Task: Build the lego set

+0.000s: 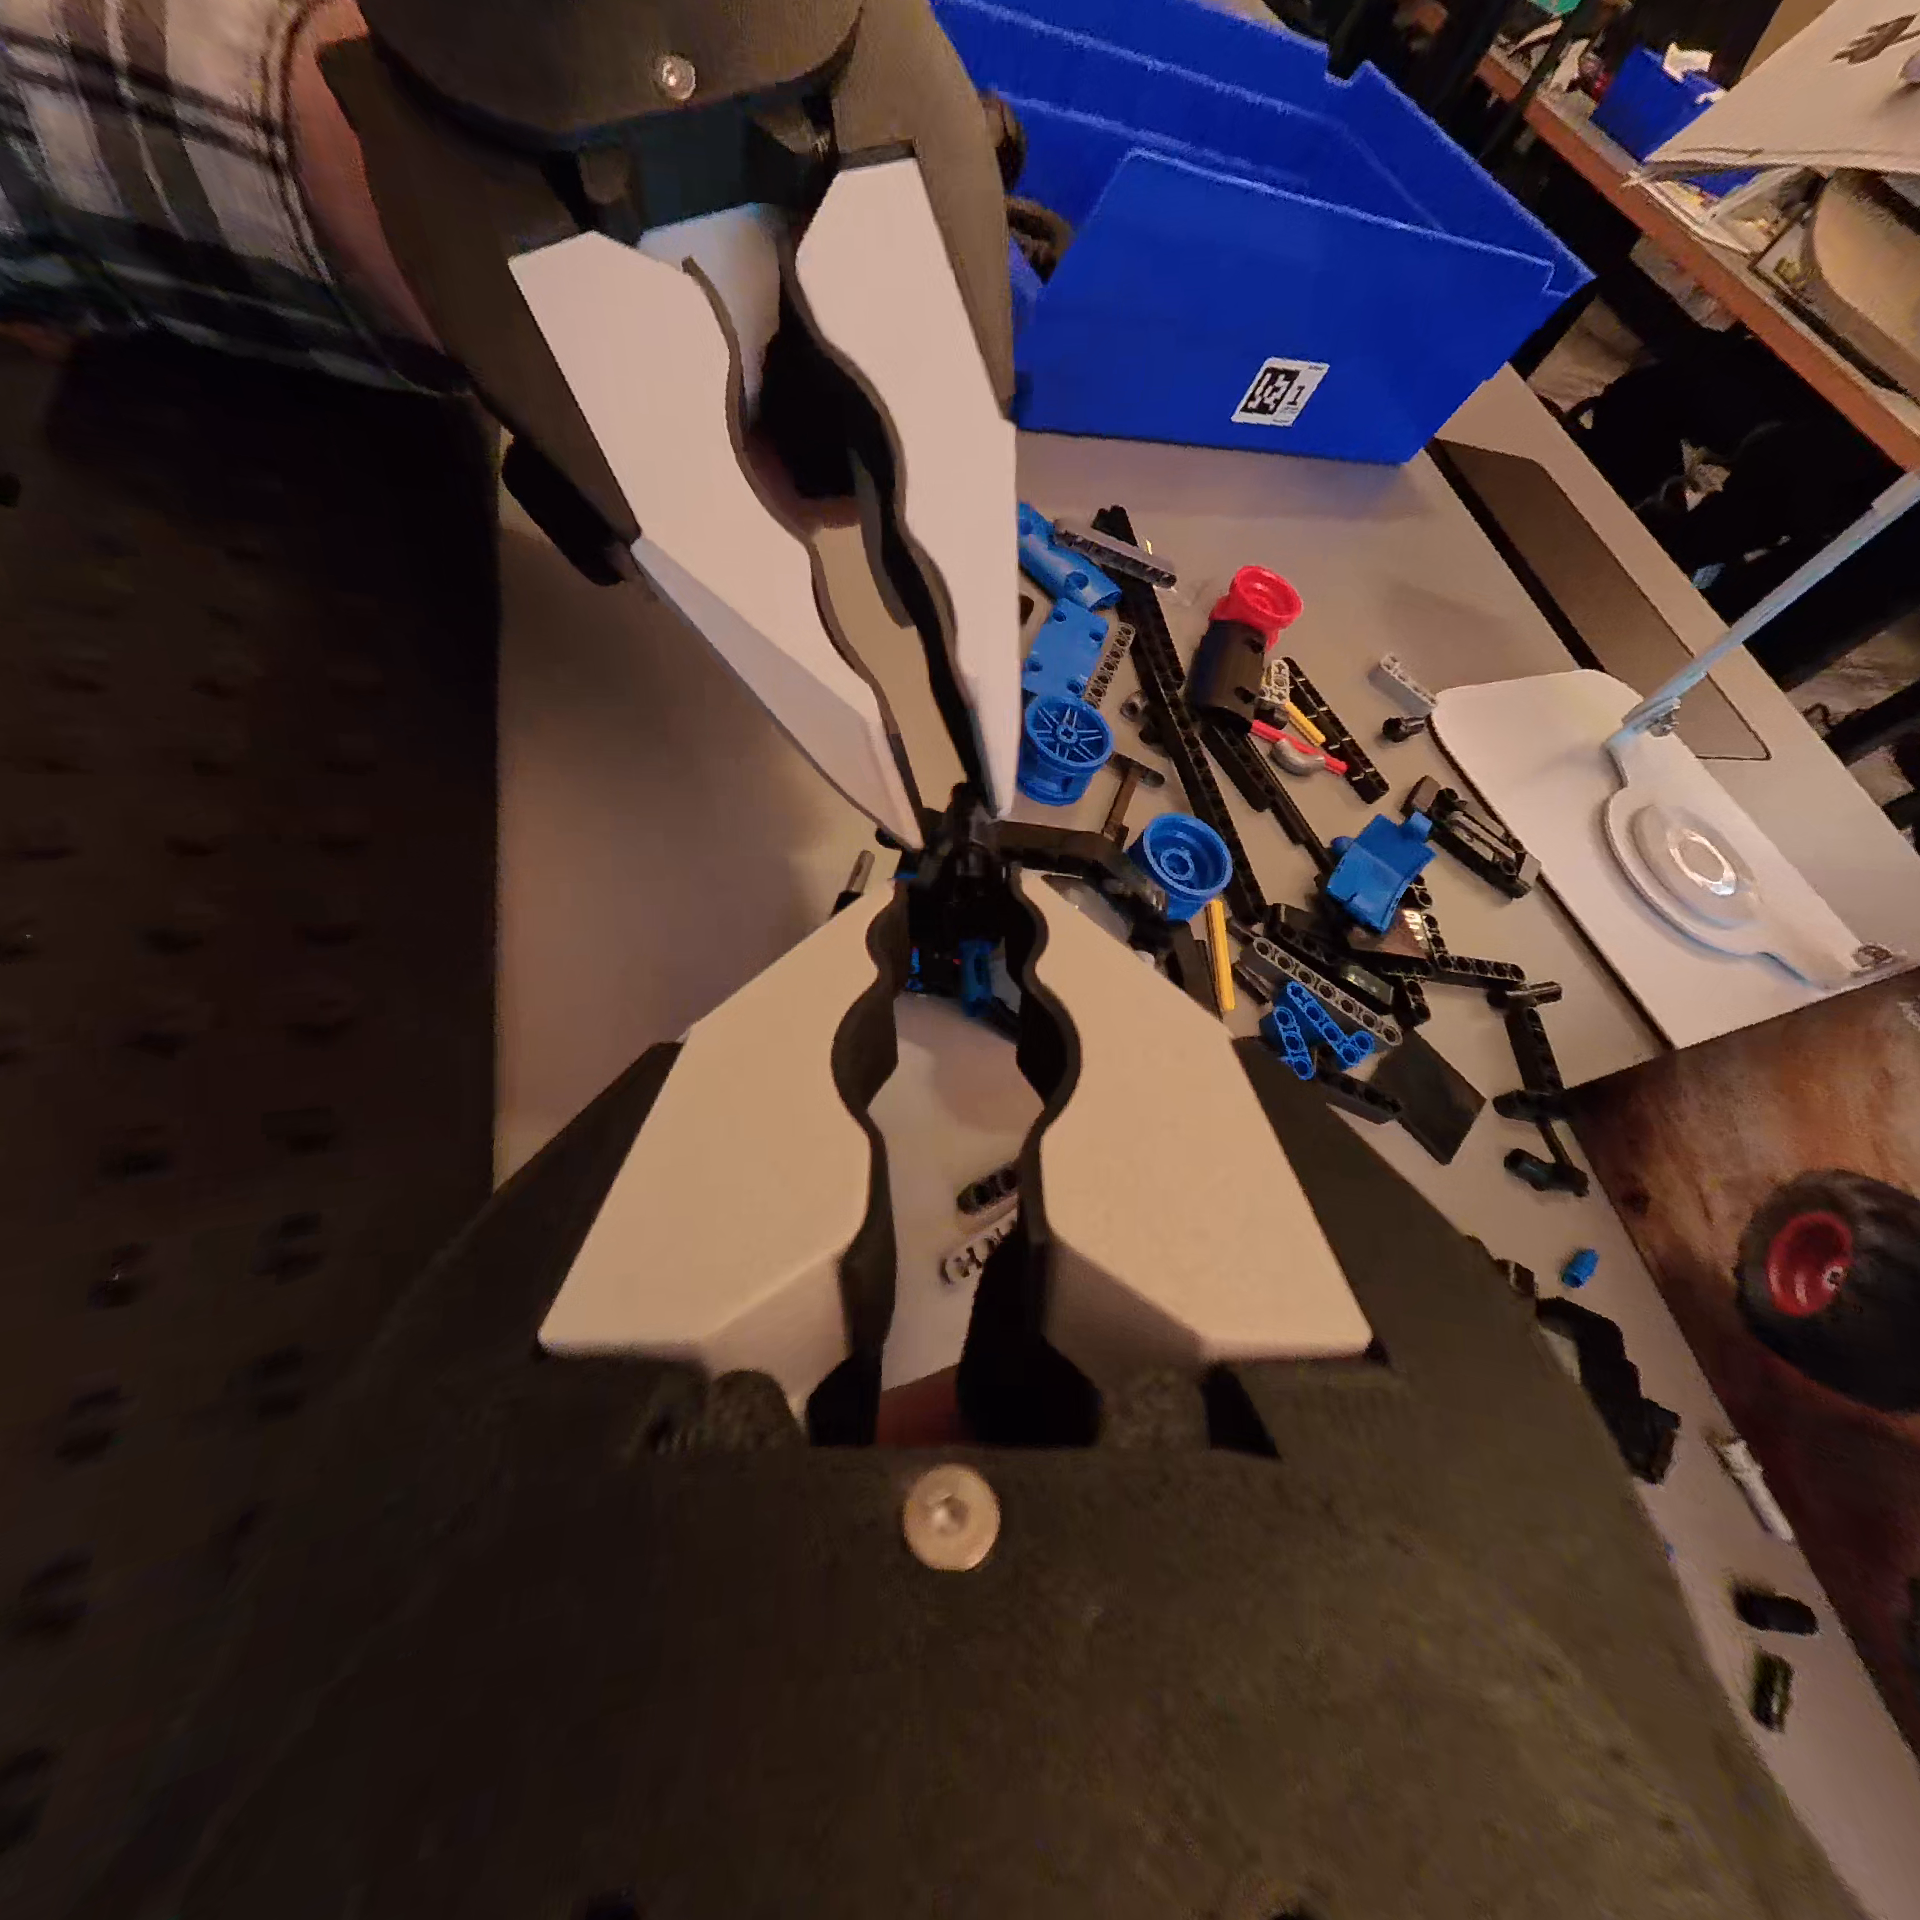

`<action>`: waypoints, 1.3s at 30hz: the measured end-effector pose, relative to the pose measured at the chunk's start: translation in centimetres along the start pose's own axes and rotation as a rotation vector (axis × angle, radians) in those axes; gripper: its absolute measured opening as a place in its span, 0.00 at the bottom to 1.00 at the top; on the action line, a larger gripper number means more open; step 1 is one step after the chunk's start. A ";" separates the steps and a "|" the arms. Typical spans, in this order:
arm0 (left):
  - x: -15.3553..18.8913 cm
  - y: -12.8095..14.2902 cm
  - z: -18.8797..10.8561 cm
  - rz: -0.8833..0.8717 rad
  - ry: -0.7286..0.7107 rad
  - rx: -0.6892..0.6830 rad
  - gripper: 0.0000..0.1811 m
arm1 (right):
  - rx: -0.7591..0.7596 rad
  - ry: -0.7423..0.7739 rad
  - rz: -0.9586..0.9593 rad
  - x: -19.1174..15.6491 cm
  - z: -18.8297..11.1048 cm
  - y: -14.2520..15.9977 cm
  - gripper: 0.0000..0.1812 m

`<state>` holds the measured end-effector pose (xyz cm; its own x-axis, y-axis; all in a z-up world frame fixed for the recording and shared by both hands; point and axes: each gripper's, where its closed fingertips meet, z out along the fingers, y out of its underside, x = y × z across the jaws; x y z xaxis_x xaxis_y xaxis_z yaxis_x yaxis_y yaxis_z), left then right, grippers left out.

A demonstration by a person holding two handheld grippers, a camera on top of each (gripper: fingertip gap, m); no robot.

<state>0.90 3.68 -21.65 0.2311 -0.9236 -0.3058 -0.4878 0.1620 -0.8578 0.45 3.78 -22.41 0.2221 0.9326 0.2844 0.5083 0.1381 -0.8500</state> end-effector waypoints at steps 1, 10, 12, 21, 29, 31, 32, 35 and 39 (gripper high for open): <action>0.1 0.1 0.0 0.022 -0.007 -0.007 0.01 | 0.010 -0.004 0.009 0.0 -0.1 -0.2 0.10; 0.4 0.3 0.2 0.174 -0.042 -0.066 0.01 | -0.023 0.013 -0.012 0.2 -0.7 0.6 0.10; 0.3 0.2 0.1 0.218 -0.043 -0.090 0.01 | -0.035 0.016 -0.059 0.2 -0.9 0.5 0.09; -0.5 0.7 0.0 0.276 -0.041 -0.181 0.04 | -0.075 0.051 -0.087 0.6 -0.2 0.9 0.08; -0.8 4.1 0.2 -0.003 0.087 -0.216 0.23 | -0.047 0.071 0.167 1.2 0.9 2.0 0.07; -0.6 4.4 0.4 -0.016 0.105 -0.211 0.21 | -0.026 0.063 0.212 1.2 1.1 1.8 0.07; -0.5 4.6 0.5 -0.019 0.108 -0.210 0.20 | -0.021 0.051 0.225 1.1 1.3 1.8 0.07; -0.8 4.7 0.6 -0.032 0.100 -0.196 0.18 | -0.021 0.056 0.216 1.1 1.5 1.9 0.08; -0.4 4.8 0.7 -0.037 0.114 -0.187 0.16 | -0.038 0.060 0.195 1.2 1.7 2.2 0.07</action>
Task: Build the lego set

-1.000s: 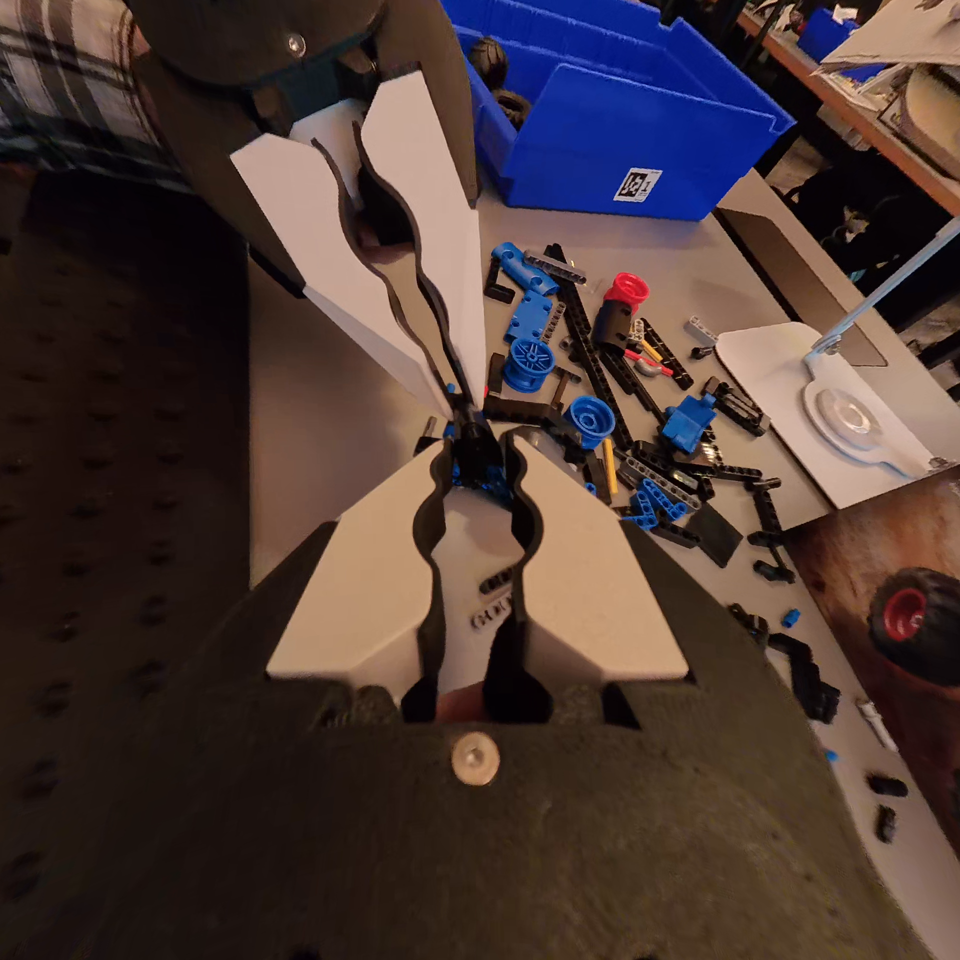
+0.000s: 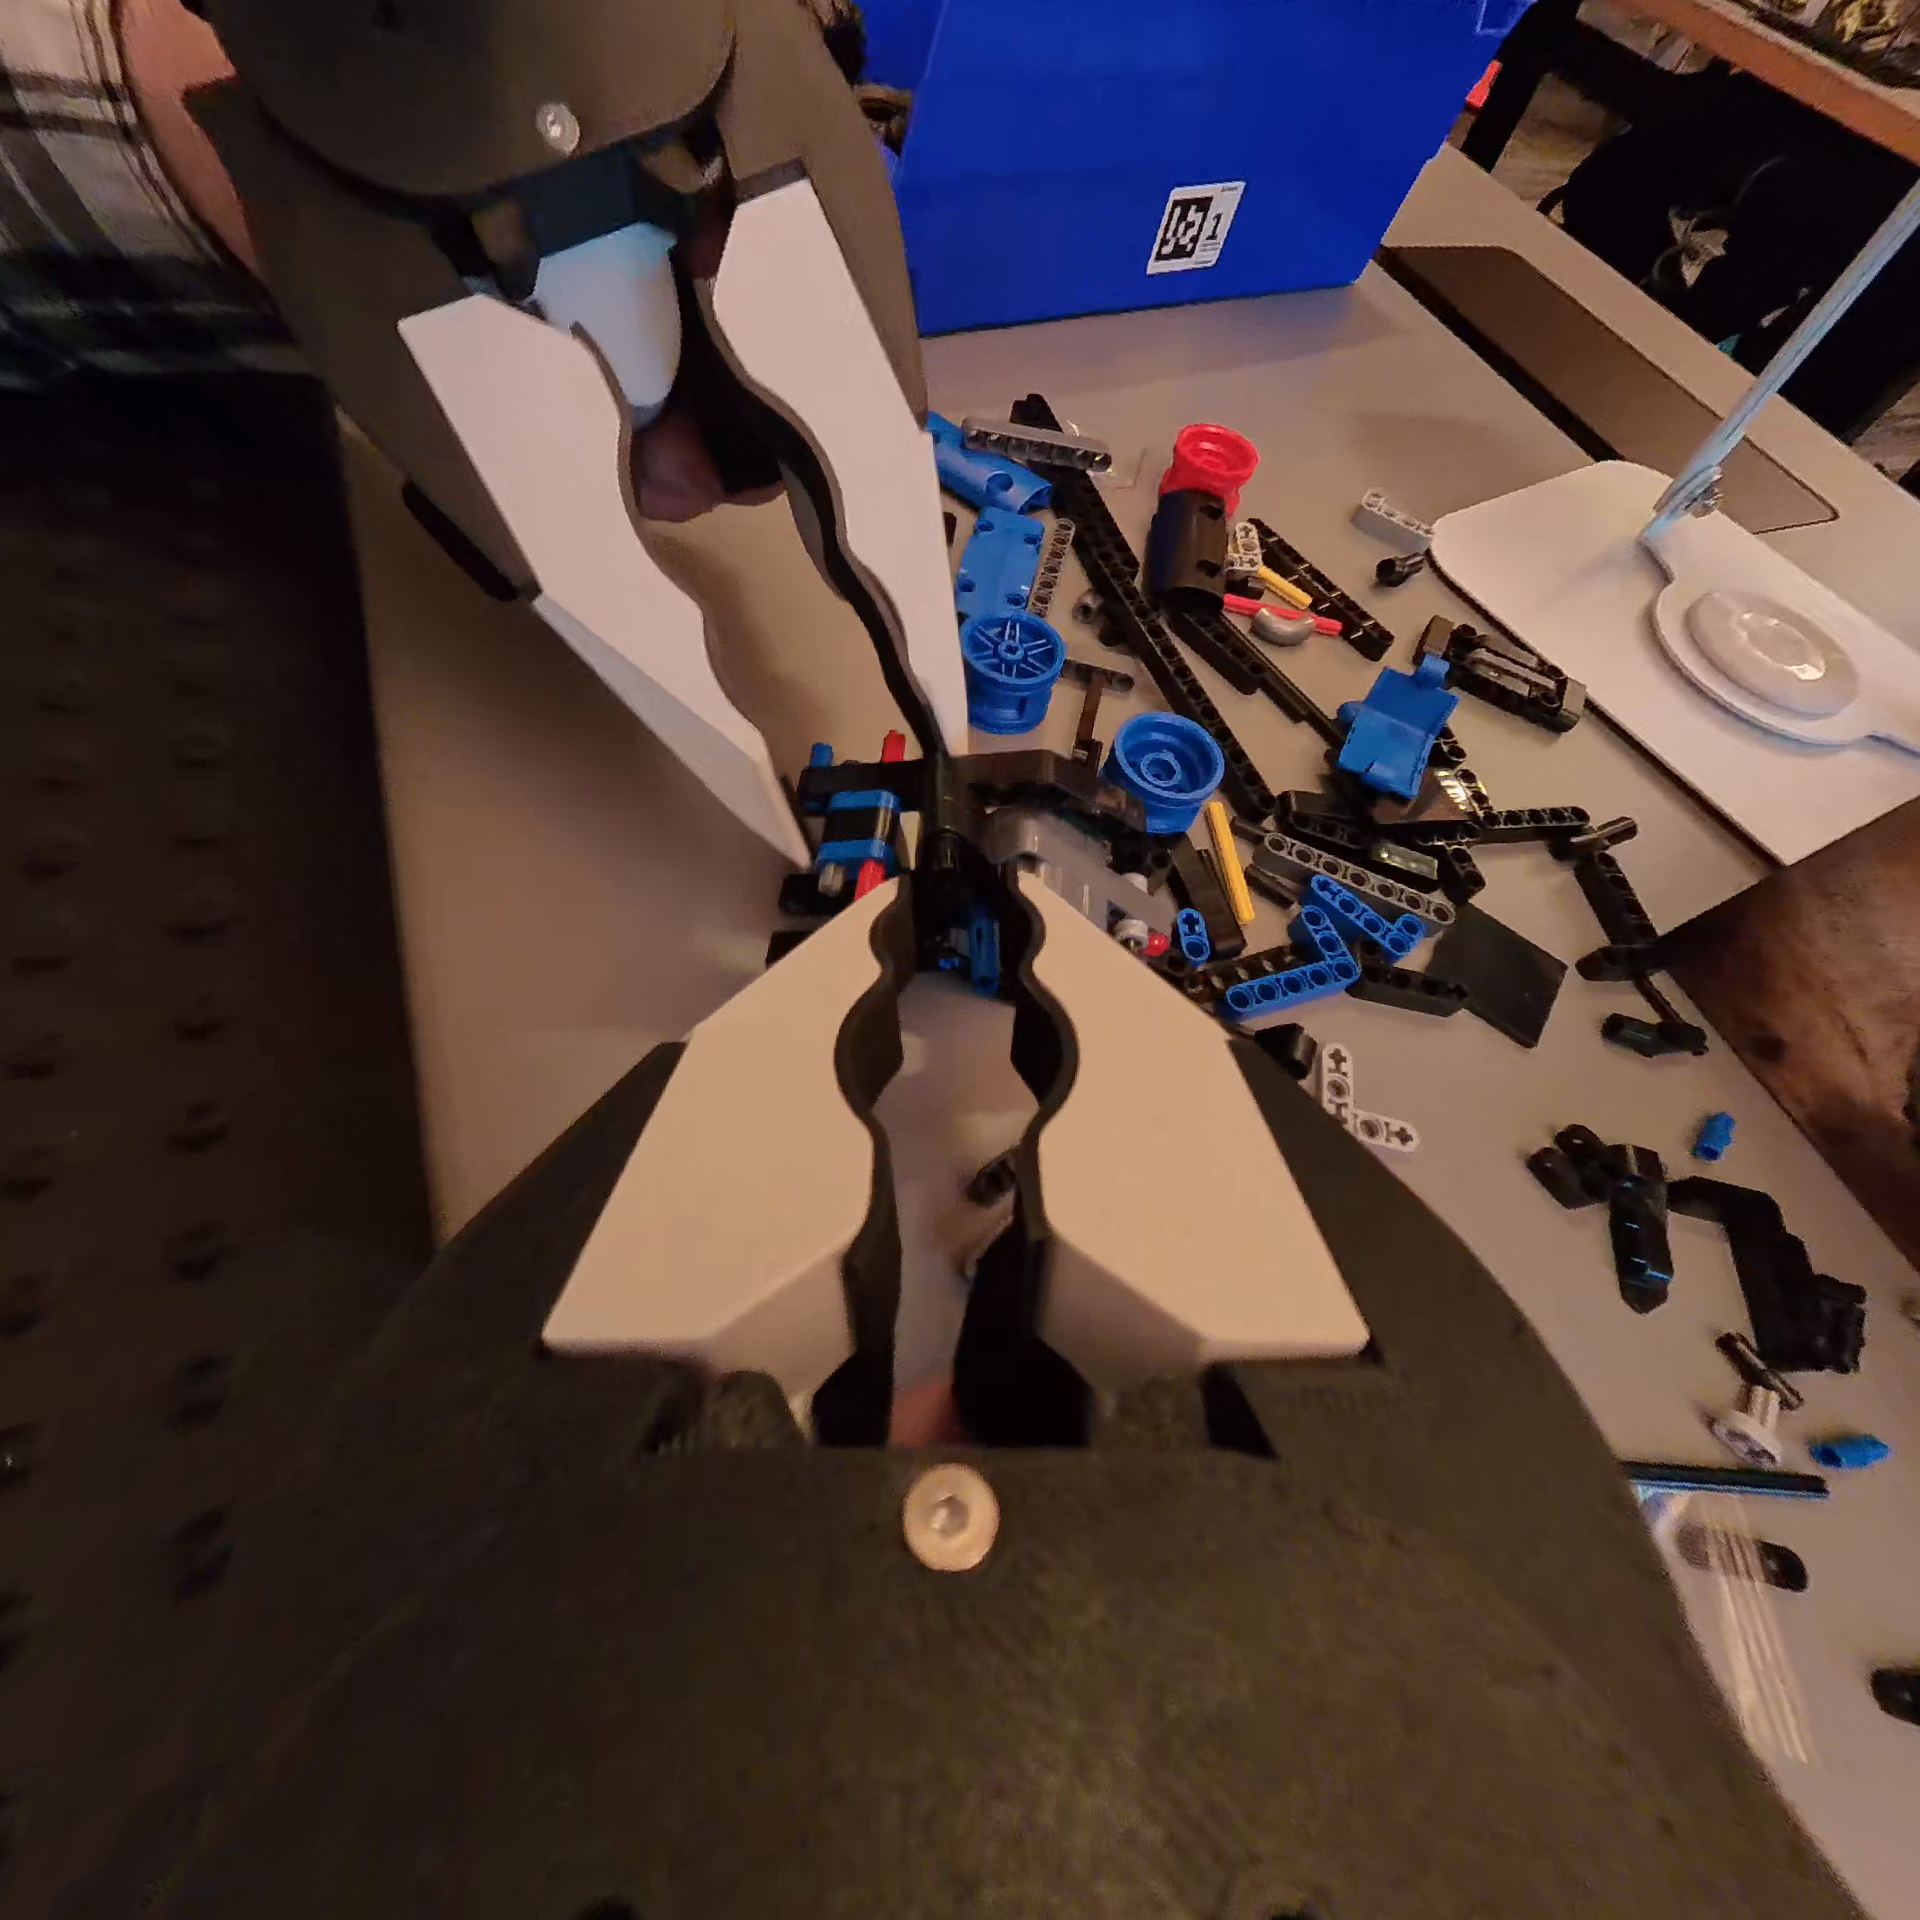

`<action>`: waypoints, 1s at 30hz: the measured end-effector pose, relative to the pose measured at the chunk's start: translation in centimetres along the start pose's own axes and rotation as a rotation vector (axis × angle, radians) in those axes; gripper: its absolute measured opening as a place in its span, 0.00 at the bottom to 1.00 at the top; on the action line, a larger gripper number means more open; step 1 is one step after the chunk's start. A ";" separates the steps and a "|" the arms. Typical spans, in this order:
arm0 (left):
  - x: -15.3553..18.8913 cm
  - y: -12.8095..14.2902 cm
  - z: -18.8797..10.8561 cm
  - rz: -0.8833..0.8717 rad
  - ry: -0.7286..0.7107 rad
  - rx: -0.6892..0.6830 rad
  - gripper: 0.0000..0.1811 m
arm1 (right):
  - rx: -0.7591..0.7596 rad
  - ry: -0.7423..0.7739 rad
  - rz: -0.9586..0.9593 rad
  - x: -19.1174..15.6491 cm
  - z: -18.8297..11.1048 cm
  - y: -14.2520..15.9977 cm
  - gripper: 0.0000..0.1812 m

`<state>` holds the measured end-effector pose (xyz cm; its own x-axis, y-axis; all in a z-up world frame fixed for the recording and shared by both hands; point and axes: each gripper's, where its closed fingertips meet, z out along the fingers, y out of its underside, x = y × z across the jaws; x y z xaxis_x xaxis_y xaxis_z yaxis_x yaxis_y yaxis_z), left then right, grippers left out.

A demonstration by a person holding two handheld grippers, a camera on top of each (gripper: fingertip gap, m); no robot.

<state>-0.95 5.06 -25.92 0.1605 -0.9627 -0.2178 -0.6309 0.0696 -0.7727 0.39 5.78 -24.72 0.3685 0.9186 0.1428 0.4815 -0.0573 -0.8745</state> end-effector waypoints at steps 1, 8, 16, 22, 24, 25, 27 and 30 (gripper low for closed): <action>0.1 0.0 0.1 0.008 0.001 -0.002 0.16 | 0.008 -0.002 0.009 0.0 0.0 -0.1 0.07; 0.2 -0.1 0.3 -0.015 0.018 0.021 0.16 | 0.030 -0.024 0.042 0.2 0.0 -0.1 0.07; 0.2 0.1 0.4 -0.032 0.028 0.026 0.15 | 0.046 -0.079 0.089 -0.1 -0.7 -0.1 0.07; 0.1 0.1 0.4 -0.040 0.034 0.032 0.15 | 0.066 -0.079 0.116 0.3 -0.5 -0.4 0.07; 0.1 0.1 0.4 -0.042 0.036 0.032 0.15 | 0.067 -0.082 0.120 0.4 -0.5 -0.5 0.07; 0.1 0.1 0.4 -0.048 0.040 0.036 0.15 | 0.067 -0.083 0.121 0.4 -0.5 -0.5 0.07; 0.1 0.1 0.4 -0.059 0.048 0.044 0.15 | 0.067 -0.086 0.122 0.4 -0.4 -0.5 0.07; 0.0 0.2 0.5 -0.072 0.058 0.052 0.15 | 0.065 -0.092 0.122 0.5 -0.3 -0.5 0.07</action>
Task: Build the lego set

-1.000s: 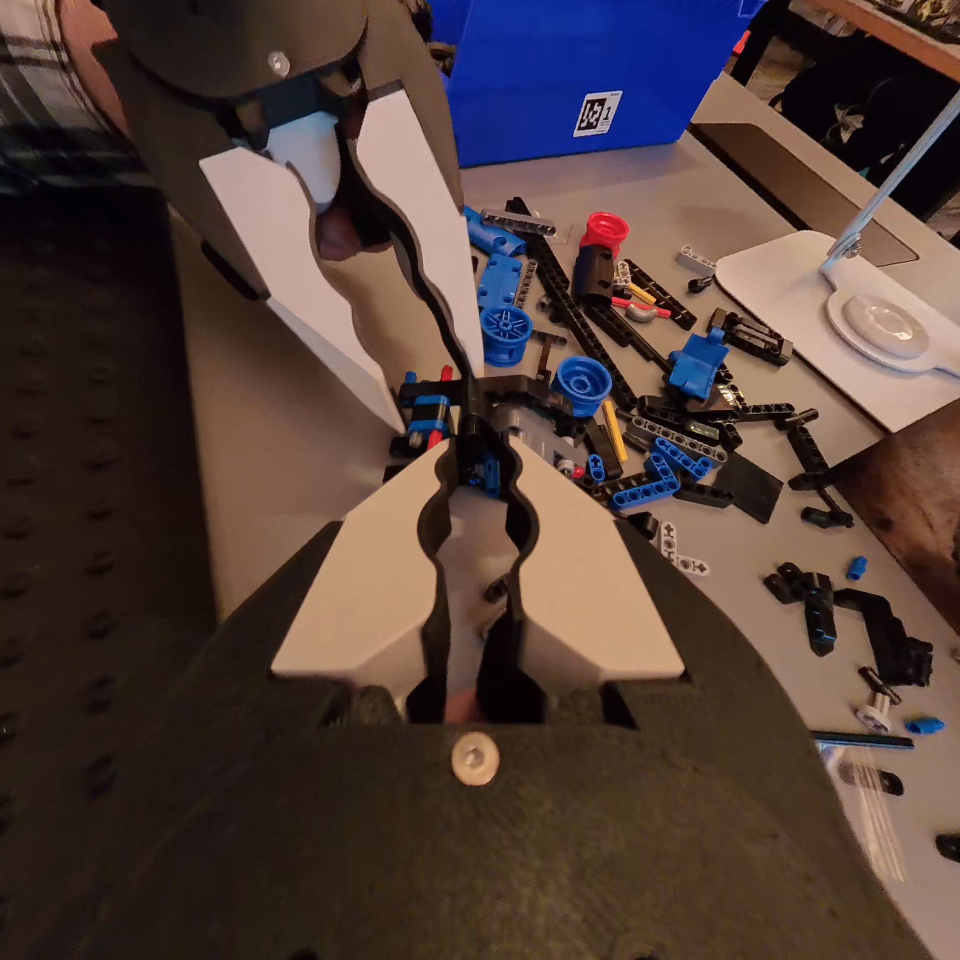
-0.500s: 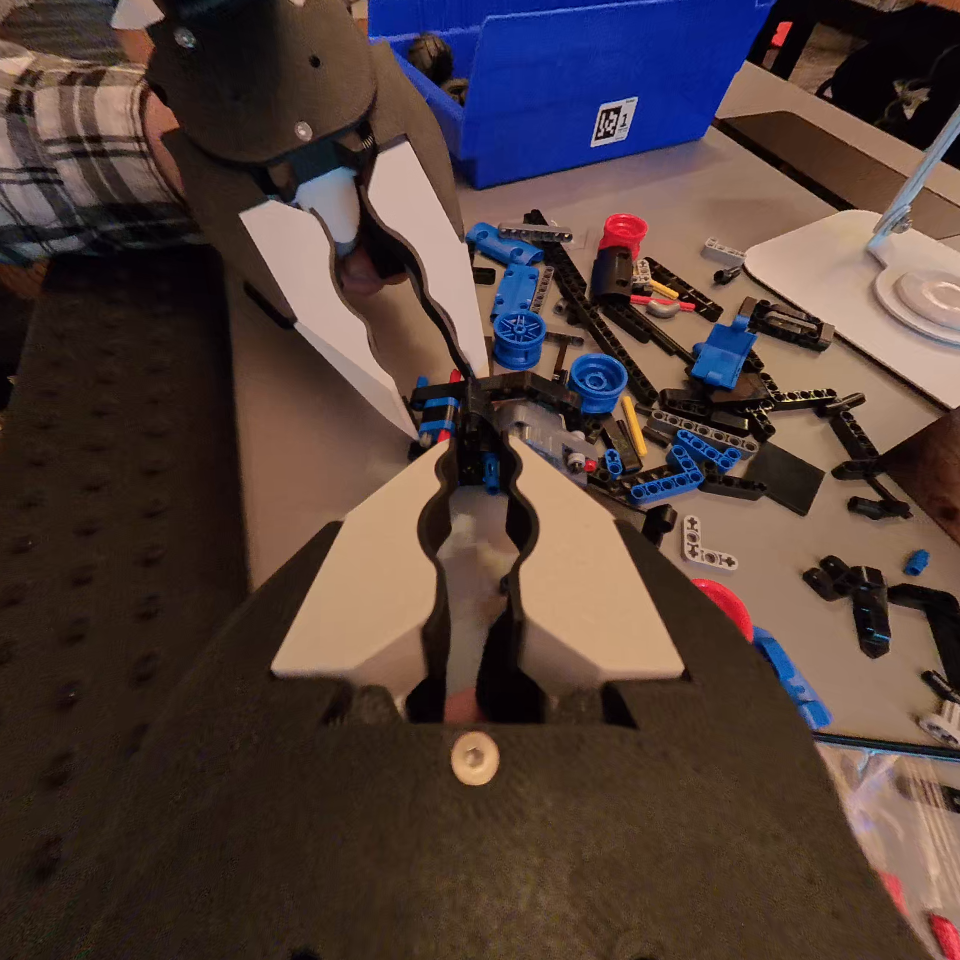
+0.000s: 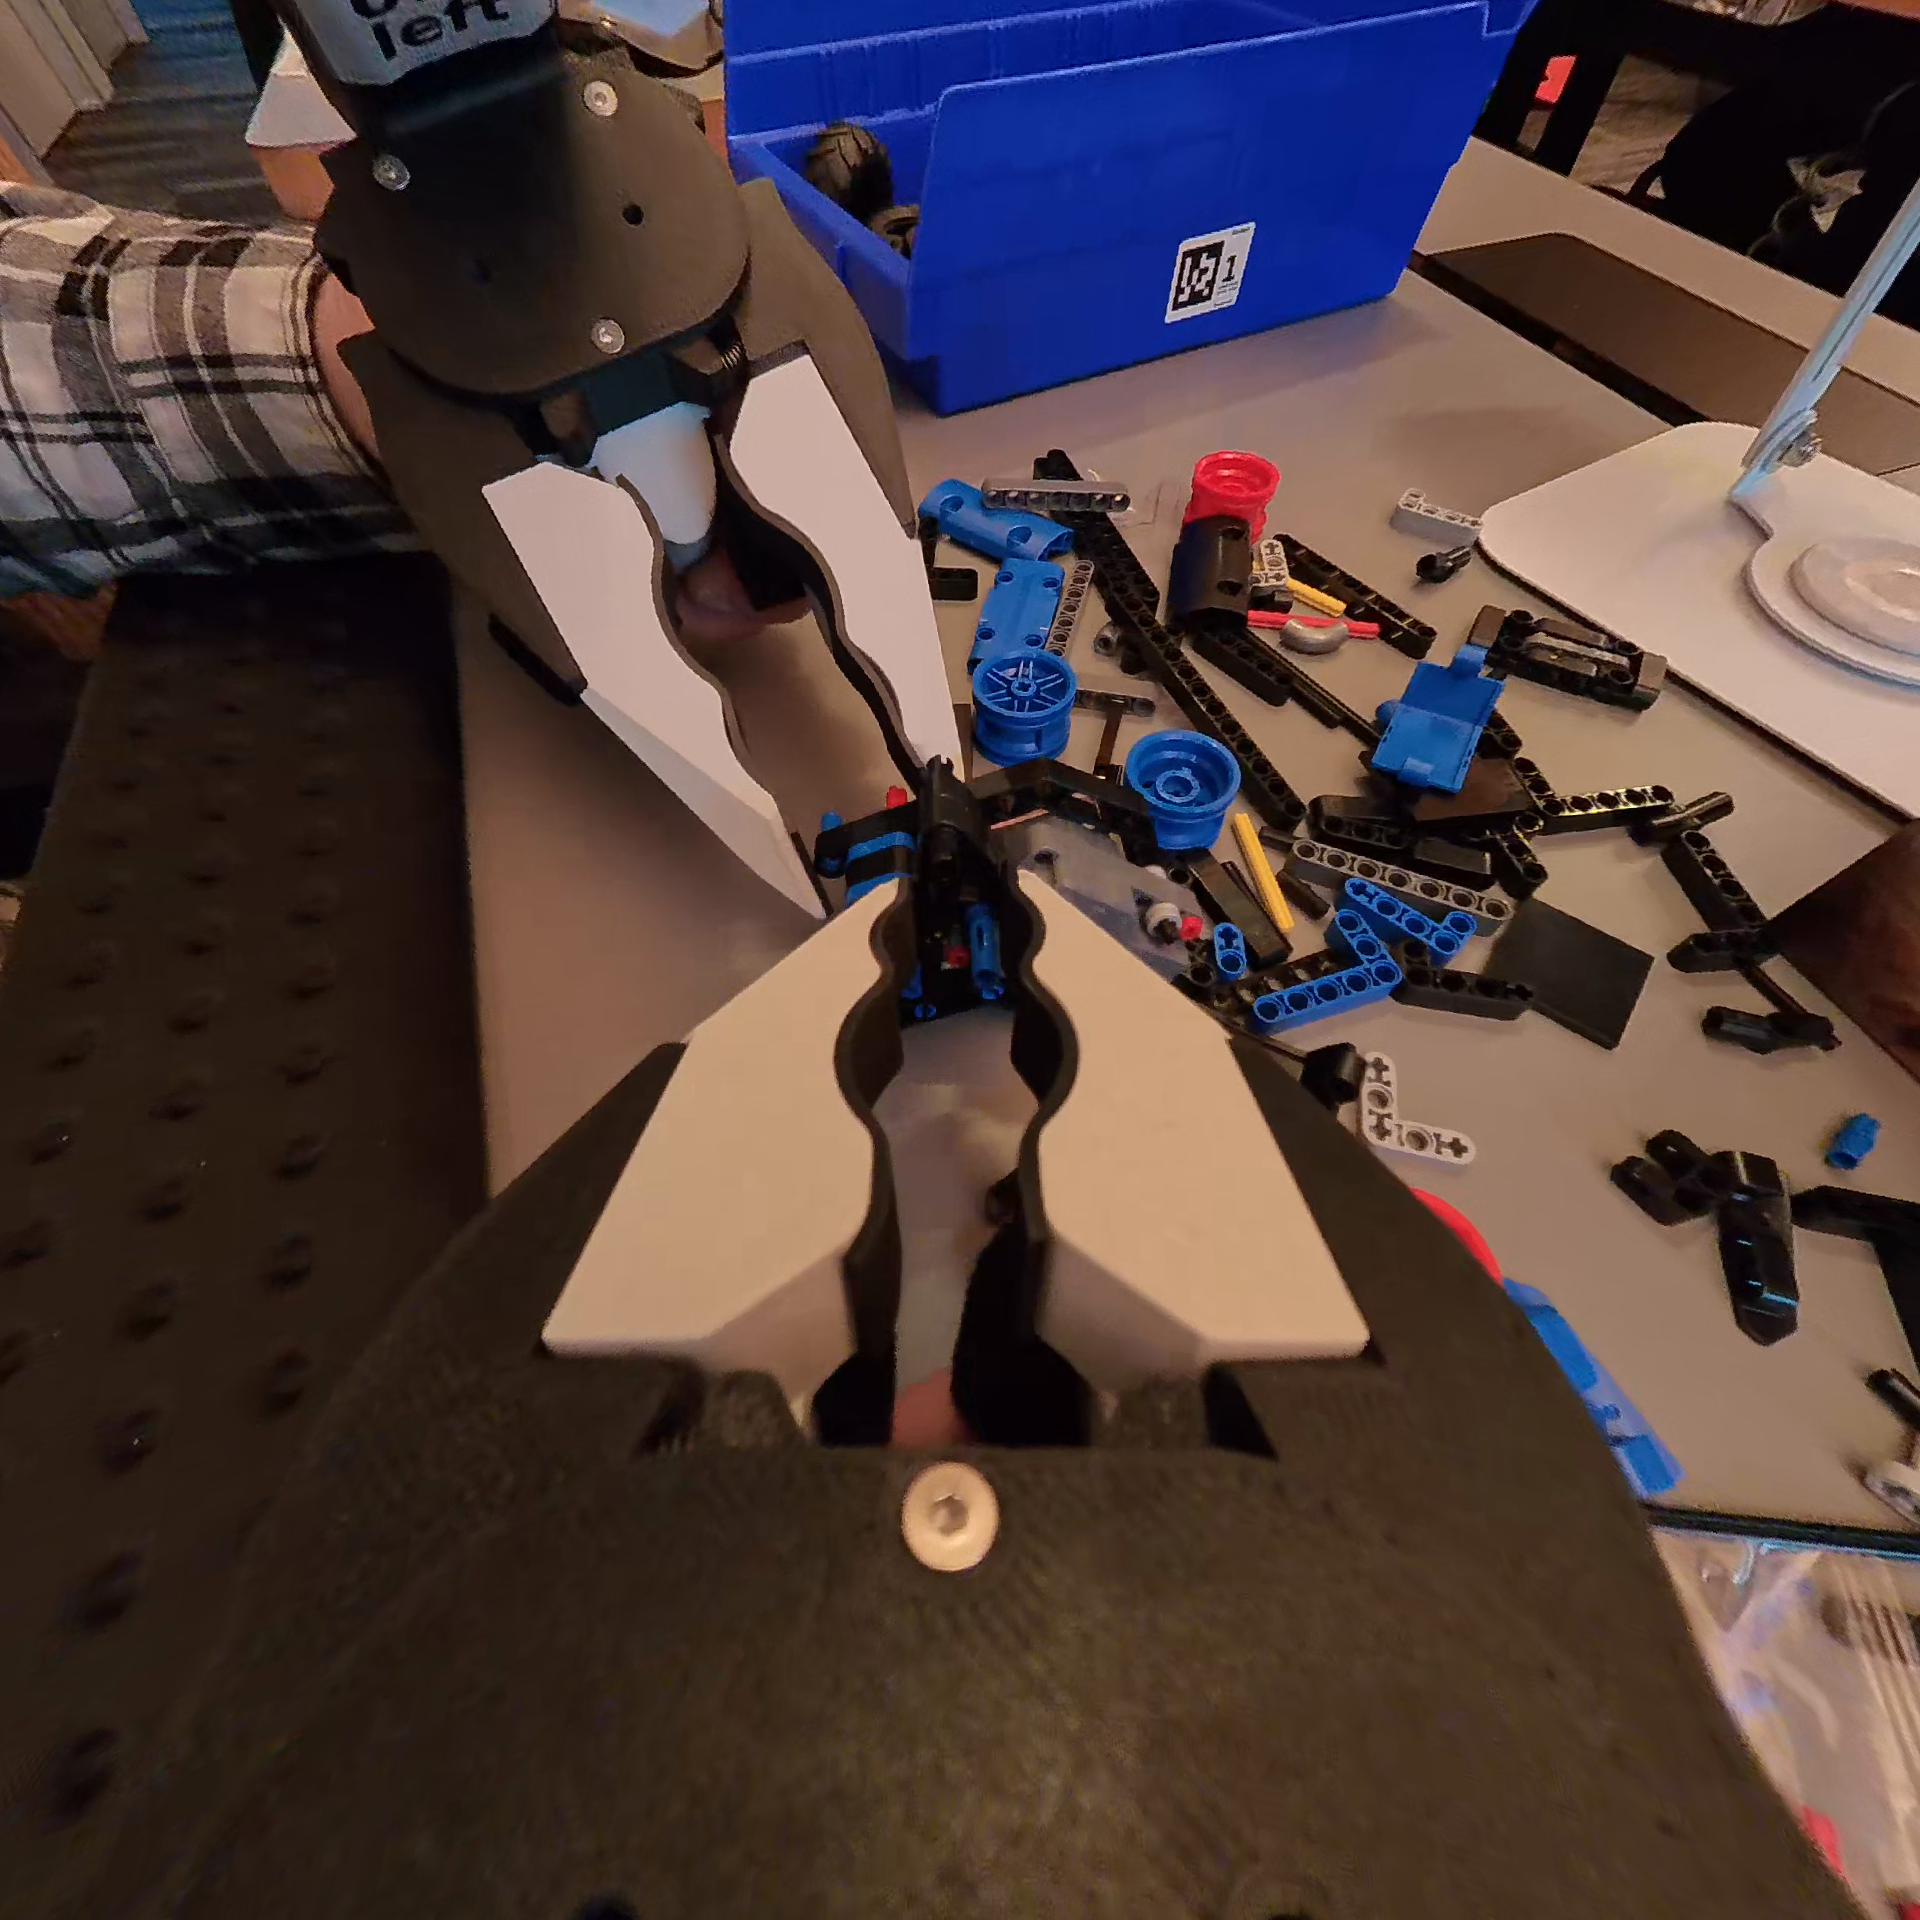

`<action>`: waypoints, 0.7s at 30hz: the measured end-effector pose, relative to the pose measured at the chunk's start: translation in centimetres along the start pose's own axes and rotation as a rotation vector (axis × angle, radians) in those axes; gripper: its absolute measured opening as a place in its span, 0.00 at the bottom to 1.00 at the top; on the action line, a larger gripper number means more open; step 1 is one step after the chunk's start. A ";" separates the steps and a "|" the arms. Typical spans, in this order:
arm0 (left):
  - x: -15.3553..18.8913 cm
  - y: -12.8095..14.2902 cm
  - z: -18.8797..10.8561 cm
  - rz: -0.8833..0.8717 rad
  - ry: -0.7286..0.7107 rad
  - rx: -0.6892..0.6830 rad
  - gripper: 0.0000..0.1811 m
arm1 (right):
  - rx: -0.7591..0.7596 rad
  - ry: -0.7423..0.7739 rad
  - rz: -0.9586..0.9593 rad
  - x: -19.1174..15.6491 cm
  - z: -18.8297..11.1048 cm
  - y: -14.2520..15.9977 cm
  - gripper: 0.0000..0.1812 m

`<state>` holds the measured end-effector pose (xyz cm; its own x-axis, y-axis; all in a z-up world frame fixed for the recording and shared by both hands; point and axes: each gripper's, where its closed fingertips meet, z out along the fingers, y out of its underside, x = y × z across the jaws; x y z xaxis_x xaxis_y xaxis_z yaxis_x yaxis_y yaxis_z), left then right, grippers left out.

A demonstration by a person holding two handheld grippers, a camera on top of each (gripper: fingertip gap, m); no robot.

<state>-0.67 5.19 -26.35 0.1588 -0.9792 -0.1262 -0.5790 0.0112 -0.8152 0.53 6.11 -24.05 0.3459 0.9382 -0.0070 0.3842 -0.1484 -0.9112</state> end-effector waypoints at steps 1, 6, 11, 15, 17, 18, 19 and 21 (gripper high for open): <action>-0.1 0.0 0.0 -0.004 0.002 0.003 0.15 | 0.002 0.000 -0.002 0.0 0.0 -0.1 0.07; -0.1 0.0 0.0 -0.006 0.006 0.016 0.15 | 0.003 -0.013 -0.016 0.1 0.1 -0.1 0.07; 0.0 0.0 0.1 0.033 0.001 0.004 0.14 | -0.002 -0.018 -0.049 0.0 0.2 0.0 0.07; 0.0 0.0 0.2 0.049 0.011 0.002 0.14 | -0.009 -0.047 -0.063 0.0 0.1 0.0 0.07; -0.2 0.0 0.2 0.035 0.013 0.001 0.14 | -0.018 -0.061 -0.076 0.1 0.2 0.0 0.07; -0.2 0.0 0.2 0.034 0.014 0.000 0.14 | -0.022 -0.071 -0.082 0.2 0.2 -0.1 0.07; -0.2 0.1 0.2 0.046 0.008 -0.006 0.14 | -0.026 -0.083 -0.090 0.2 0.2 0.0 0.07; -0.4 0.1 0.2 0.050 -0.002 -0.019 0.15 | -0.033 -0.101 -0.102 0.3 0.3 0.0 0.07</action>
